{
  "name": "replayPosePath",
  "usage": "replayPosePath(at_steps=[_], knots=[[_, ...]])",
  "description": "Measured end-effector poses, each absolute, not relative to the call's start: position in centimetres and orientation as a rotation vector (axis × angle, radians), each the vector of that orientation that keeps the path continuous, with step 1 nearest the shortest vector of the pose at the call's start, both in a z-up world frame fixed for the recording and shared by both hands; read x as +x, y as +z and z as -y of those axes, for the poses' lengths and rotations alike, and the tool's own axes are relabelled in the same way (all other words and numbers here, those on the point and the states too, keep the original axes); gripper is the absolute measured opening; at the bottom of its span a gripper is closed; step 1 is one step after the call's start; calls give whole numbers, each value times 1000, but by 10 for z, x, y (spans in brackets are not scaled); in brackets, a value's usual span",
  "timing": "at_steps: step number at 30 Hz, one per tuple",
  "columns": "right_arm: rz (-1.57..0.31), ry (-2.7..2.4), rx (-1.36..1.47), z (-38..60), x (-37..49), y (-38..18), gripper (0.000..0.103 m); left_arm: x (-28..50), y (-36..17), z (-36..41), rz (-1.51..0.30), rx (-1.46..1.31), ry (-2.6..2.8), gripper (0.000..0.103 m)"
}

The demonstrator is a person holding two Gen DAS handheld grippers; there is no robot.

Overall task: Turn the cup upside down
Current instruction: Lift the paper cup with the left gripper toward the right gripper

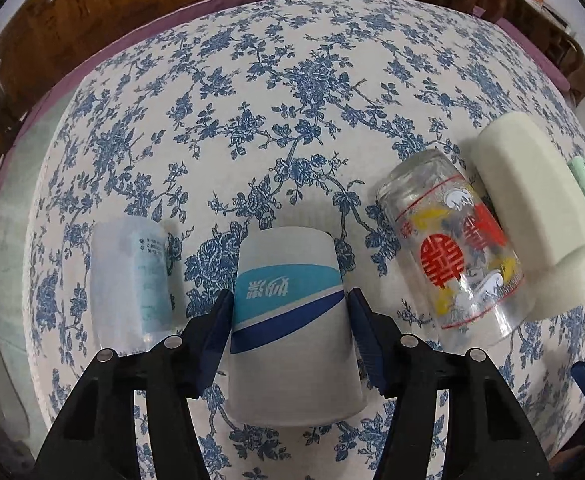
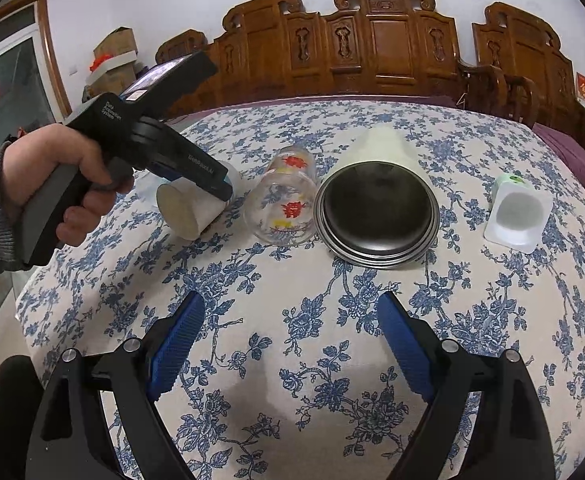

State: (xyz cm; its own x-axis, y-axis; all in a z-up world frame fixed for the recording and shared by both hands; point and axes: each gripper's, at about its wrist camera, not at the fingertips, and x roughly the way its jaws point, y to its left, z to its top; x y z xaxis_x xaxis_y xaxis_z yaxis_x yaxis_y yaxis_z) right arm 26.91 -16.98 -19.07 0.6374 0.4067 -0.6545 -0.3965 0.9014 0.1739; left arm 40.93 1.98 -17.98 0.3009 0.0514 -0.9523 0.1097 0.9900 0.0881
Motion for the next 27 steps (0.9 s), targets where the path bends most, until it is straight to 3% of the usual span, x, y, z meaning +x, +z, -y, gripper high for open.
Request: replayPosePath(at_steps=[12, 27], knots=[[-721, 429, 19, 181, 261, -177, 90, 341, -145, -7, -1160, 113, -119, 54], [-731, 304, -7, 218, 246, -173, 90, 260, -162, 36, -1111, 56, -258, 54]])
